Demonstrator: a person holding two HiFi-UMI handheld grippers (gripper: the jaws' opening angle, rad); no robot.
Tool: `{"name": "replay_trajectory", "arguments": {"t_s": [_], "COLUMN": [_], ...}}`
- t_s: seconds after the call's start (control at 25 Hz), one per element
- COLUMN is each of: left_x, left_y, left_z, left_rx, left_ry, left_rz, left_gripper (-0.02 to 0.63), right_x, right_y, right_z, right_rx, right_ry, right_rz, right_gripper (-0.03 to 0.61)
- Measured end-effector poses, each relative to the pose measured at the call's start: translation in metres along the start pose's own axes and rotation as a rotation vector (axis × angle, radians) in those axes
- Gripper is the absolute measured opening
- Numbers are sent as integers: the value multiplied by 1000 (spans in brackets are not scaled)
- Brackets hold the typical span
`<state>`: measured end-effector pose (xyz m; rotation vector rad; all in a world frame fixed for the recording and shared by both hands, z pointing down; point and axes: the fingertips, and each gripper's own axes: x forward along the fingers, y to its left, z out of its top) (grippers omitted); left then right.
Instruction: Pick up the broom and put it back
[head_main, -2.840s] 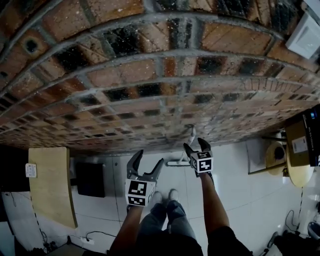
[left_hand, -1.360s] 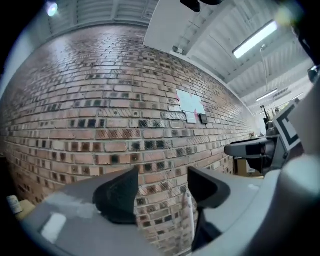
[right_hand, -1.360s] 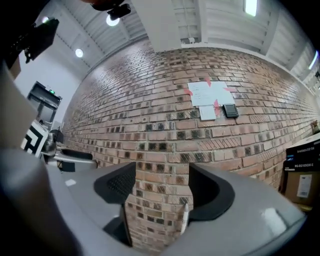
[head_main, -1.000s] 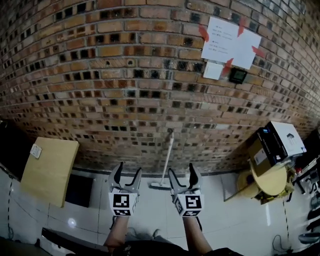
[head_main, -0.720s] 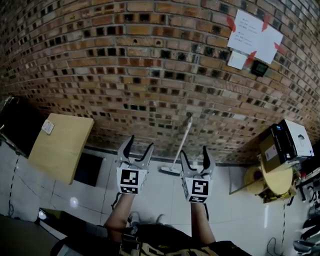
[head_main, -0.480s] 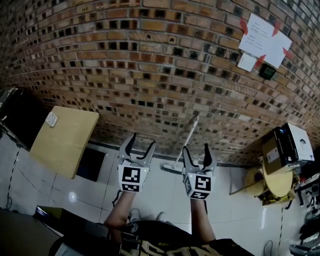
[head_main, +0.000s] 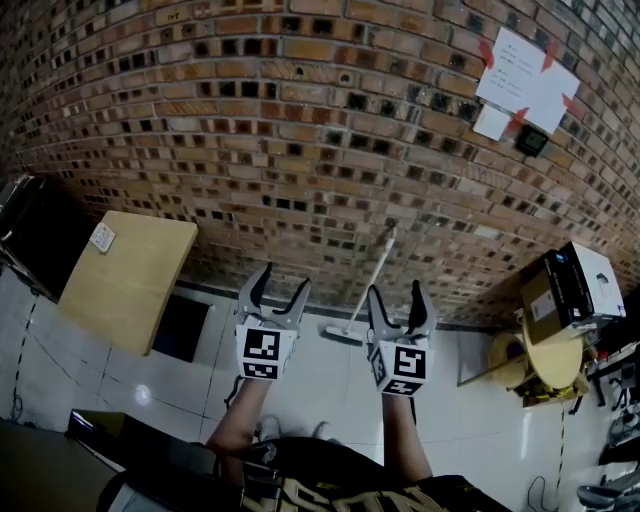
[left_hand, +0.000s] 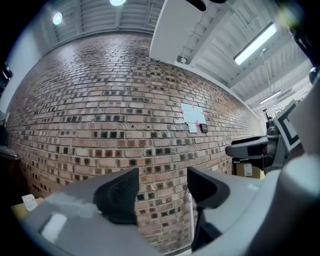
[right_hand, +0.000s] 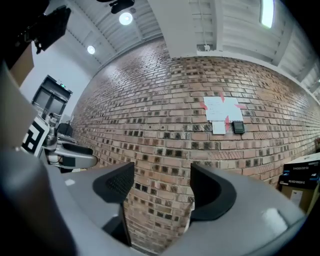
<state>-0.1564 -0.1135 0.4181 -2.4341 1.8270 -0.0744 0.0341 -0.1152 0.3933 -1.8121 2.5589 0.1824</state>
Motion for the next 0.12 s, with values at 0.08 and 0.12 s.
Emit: {"name": "replay_trajectory", "arguments": {"t_s": [0.08,0.12], "left_x": [0,0], "left_y": [-5,-7], "left_z": [1,2], "left_rx": [2,4], "left_ry": [0,-1], "left_rz": [-10,-15], "left_gripper": [304,304], "right_x": [-4,-6], "right_y": [-4,-6], "right_z": [3,5], "right_rx": [2,4], "right_ry": [-3,-5], "right_rz": [-10,-16], "right_gripper": [345,345]}}
